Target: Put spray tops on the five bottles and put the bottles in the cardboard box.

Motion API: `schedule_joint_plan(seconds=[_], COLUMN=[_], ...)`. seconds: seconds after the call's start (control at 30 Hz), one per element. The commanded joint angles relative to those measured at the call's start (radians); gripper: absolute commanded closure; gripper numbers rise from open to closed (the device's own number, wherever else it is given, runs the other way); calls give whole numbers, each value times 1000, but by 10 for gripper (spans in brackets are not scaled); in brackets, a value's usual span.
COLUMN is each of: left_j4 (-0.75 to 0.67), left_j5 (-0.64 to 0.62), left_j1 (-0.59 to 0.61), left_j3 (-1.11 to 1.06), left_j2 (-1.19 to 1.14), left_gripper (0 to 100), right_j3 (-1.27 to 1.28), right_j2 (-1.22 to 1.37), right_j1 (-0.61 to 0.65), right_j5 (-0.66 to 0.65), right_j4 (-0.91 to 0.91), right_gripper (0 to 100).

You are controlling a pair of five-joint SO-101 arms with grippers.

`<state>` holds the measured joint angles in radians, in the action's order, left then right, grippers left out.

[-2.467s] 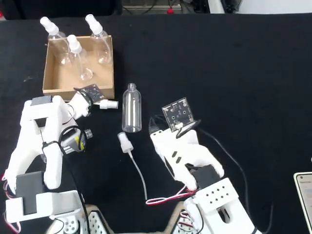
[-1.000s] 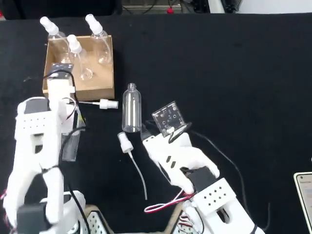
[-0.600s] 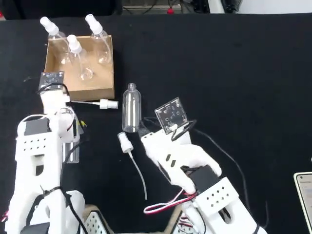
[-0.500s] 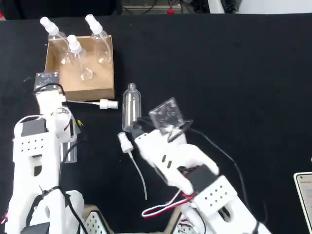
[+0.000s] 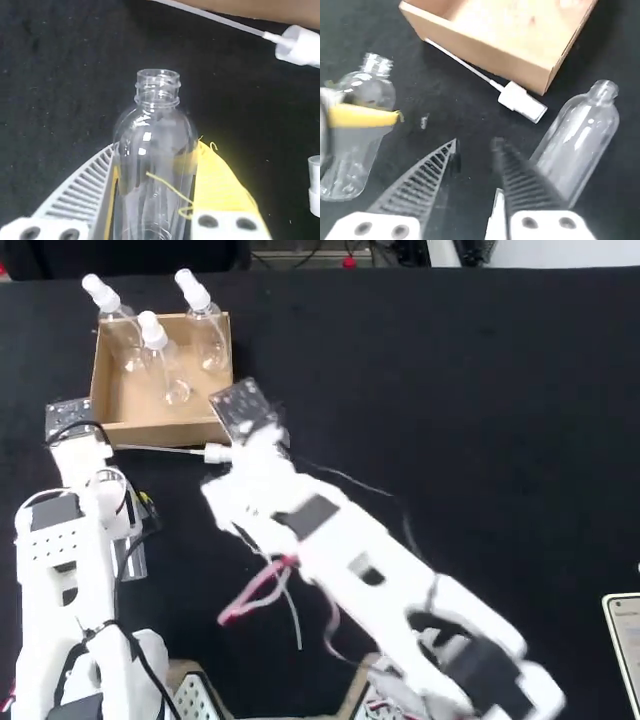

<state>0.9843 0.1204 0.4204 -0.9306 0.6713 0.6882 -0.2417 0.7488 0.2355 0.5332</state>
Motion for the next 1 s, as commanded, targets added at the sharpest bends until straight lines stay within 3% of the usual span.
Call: schedule_joint_plan(seconds=[0.0, 0.43, 0.97], left_j4=[-20, -15, -20], left_j5=[-5, -3, -2], left_j1=[48, 56, 54], left_j3=[21, 21, 21], left_j2=[29, 29, 29], left_gripper=[920, 920, 920], right_j3=[-151, -506, -624], right_j2=[148, 530, 730], right_j1=[12, -61, -68], right_j5=[23, 28, 23], right_j4=[-29, -23, -14], right_gripper=[721, 705, 708])
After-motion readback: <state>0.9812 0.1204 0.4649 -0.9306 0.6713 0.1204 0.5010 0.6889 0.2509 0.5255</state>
